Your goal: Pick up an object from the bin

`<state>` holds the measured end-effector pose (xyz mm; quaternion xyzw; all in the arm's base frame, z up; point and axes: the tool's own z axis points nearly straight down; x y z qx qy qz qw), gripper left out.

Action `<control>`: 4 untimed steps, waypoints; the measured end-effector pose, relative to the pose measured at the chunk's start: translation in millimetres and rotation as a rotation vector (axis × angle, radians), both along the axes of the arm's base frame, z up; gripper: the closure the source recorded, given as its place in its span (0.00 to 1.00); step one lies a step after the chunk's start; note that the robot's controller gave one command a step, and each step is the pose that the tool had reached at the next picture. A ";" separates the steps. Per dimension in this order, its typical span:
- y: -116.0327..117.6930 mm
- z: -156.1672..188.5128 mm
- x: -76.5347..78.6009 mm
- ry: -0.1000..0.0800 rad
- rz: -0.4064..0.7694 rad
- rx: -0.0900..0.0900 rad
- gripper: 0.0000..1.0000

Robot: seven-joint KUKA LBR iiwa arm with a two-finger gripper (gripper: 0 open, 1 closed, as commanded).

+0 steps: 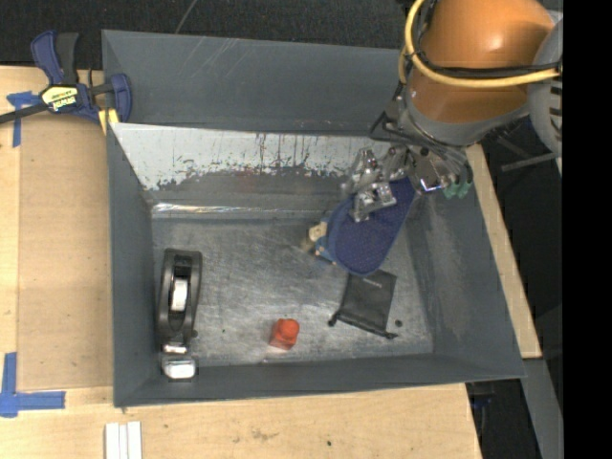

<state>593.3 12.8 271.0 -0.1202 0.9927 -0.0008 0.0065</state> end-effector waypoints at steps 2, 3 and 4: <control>6.7 -178.9 10.0 -0.005 0.109 0.000 0.00; 8.5 -171.6 15.2 -0.024 0.108 0.003 1.00; -6.0 -55.5 7.1 0.000 0.074 -0.001 1.00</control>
Offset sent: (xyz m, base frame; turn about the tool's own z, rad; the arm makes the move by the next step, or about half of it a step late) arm 0.0000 0.0000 0.0000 0.0000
